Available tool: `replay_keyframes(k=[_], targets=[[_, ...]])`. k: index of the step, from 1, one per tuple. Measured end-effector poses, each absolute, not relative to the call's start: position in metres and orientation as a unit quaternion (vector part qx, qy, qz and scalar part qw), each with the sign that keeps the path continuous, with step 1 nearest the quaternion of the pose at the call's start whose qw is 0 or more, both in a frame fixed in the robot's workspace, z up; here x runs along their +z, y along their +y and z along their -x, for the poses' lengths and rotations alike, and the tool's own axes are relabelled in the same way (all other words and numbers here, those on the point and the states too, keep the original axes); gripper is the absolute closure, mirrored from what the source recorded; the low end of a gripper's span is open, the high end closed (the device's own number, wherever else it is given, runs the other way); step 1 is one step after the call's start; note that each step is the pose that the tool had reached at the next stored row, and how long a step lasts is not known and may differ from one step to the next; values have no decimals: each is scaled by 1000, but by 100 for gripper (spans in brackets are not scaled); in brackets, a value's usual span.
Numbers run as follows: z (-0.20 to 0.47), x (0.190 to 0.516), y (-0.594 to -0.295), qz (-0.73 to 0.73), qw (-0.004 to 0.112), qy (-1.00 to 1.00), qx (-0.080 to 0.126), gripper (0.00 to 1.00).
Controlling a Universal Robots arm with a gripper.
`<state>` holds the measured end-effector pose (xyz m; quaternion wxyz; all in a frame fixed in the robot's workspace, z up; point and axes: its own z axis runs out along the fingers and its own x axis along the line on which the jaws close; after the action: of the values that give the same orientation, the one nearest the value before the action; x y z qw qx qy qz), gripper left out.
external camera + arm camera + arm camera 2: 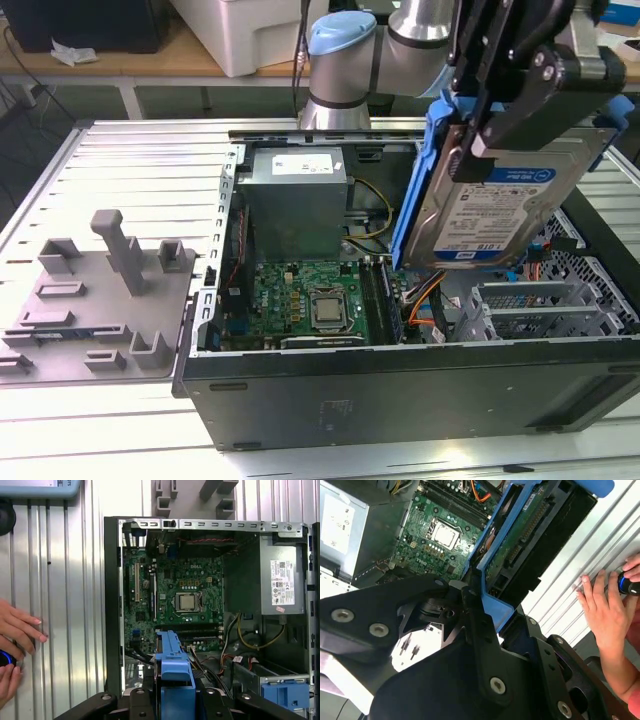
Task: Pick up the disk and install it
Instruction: 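Insert the disk into the insertion slot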
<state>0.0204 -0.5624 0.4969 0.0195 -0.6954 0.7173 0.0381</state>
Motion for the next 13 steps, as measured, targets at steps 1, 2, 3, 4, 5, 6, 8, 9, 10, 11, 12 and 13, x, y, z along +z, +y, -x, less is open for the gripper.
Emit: replay_keyframes(k=[1,2,3,4,5,6,8,9,10,11,12,13], targets=[[-22,497,-563,695,20,717,38,63],[-24,497,-563,695,20,717,38,63],[-26,497,-563,695,20,717,38,63],[-28,497,-563,695,20,717,38,63],[-31,497,-564,695,20,717,38,63],[-33,497,-564,695,20,717,38,63],[-37,497,-565,695,20,717,38,63],[-39,497,-565,695,20,717,38,63],[-42,497,-565,695,20,717,38,63],[-44,497,-566,695,20,717,38,63],[-48,497,-566,695,20,717,38,63],[-51,497,-567,695,20,717,38,63]])
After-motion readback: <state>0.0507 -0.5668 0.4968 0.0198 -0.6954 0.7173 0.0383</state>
